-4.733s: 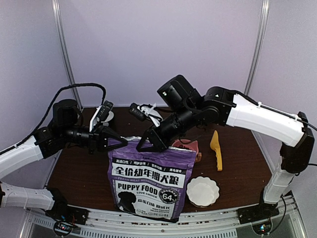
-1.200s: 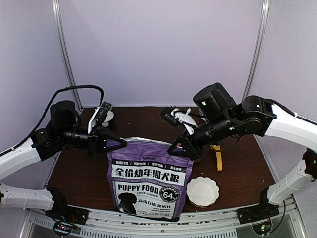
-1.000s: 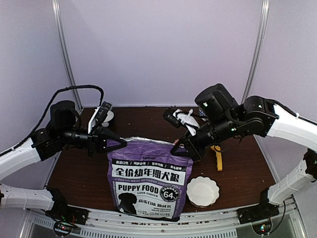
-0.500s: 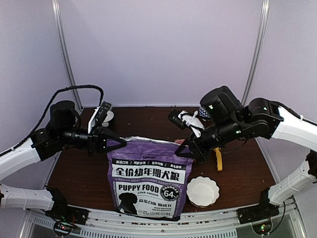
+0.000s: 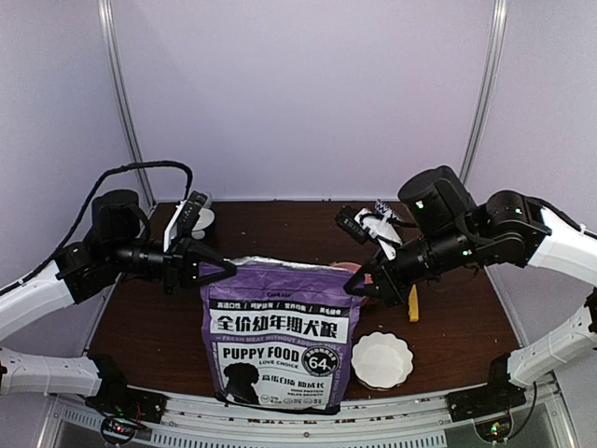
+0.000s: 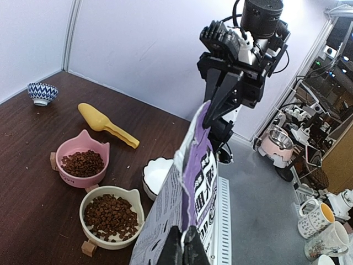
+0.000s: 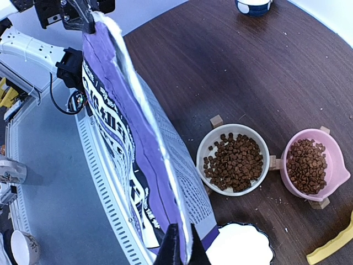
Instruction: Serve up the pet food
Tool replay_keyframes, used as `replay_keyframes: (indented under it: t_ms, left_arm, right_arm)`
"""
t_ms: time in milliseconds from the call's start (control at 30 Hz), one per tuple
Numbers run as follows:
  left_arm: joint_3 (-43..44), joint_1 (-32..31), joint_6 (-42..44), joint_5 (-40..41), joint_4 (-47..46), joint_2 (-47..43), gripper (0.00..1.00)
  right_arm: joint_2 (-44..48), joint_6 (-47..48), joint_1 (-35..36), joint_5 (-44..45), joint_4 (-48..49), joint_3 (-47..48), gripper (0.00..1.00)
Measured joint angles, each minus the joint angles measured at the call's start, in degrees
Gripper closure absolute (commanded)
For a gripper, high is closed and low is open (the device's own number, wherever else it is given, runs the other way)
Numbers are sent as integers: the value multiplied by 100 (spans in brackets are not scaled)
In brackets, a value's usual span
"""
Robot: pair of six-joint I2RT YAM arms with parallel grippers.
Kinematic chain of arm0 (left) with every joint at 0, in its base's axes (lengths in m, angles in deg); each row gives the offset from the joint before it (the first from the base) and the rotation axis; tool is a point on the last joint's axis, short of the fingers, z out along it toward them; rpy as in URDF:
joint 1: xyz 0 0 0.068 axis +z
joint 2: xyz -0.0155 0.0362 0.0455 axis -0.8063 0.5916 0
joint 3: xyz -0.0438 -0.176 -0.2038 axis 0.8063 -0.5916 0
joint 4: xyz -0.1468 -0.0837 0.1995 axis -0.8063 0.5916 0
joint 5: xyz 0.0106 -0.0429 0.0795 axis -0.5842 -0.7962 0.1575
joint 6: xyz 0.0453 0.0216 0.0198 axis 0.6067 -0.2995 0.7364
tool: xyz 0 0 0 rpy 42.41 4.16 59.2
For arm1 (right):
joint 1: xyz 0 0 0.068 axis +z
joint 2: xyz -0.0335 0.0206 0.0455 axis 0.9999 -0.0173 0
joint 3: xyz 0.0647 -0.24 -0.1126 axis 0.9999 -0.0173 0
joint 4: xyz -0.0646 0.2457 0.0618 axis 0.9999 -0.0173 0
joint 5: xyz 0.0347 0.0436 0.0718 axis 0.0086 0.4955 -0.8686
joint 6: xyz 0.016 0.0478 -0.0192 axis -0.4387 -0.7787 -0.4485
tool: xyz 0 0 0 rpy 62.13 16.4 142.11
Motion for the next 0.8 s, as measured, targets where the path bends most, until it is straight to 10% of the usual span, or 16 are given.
replay_keyframes:
  t_ms: [100, 233, 500, 800]
  left_arm:
    - [4, 2, 26, 33, 50, 0, 71]
    - [426, 17, 389, 286, 699, 37, 33]
    - [2063, -149, 1386, 713, 2181, 566, 13]
    - [2863, -494, 2090, 911, 3353, 1659, 7]
  right_arm:
    - [109, -20, -17, -87, 219, -186, 100]
    - [352, -136, -59, -201, 702, -581, 64]
    - [857, -584, -129, -509, 2426, -1598, 27]
    - [542, -763, -142, -815, 3713, -1987, 45]
